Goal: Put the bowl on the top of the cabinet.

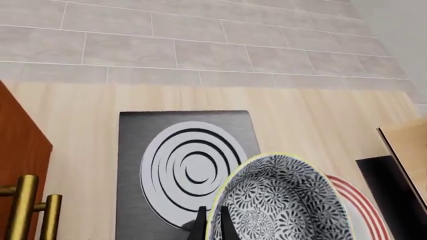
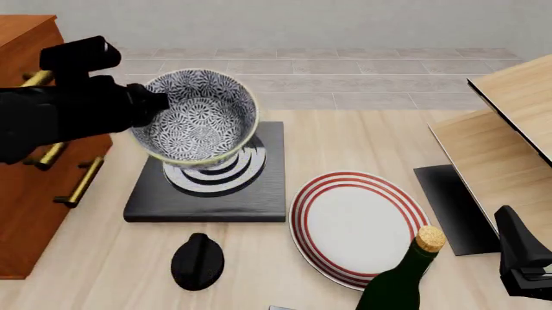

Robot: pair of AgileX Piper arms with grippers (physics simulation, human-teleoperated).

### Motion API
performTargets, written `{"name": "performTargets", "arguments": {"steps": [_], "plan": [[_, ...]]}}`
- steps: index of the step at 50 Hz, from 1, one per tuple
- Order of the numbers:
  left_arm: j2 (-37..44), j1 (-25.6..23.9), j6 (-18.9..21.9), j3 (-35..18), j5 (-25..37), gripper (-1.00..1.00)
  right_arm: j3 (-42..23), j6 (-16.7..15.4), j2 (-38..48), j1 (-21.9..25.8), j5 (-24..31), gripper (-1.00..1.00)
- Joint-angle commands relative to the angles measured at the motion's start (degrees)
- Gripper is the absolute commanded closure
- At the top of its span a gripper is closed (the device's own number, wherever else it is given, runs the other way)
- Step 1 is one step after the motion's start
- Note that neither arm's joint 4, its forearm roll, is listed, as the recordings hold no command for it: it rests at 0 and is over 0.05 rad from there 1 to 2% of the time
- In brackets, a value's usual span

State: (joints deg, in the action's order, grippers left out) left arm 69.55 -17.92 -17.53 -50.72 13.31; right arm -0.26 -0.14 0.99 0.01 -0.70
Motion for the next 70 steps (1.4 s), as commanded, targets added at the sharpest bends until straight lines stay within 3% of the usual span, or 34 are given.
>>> {"name": "performTargets", "arguments": {"steps": [1,15,37,70], "plan": [[0.9,-0.1,-0.8,-5.1,4.5,1.0,0.0,0.0,0.0,0.0,0.0,-1.0],[1.5,-1.3,-3.9,-10.3,8.9,1.0,0.0,0.0,0.0,0.0,0.0,-1.0],[3.0,2.1,-9.5,-19.2,19.1,1.0,0.0,0.0,0.0,0.0,0.0,-1.0],[4.0,6.9,-12.4,-31.8,30.8,1.0,0.0,0.0,0.0,0.0,0.0,-1.0]]}}
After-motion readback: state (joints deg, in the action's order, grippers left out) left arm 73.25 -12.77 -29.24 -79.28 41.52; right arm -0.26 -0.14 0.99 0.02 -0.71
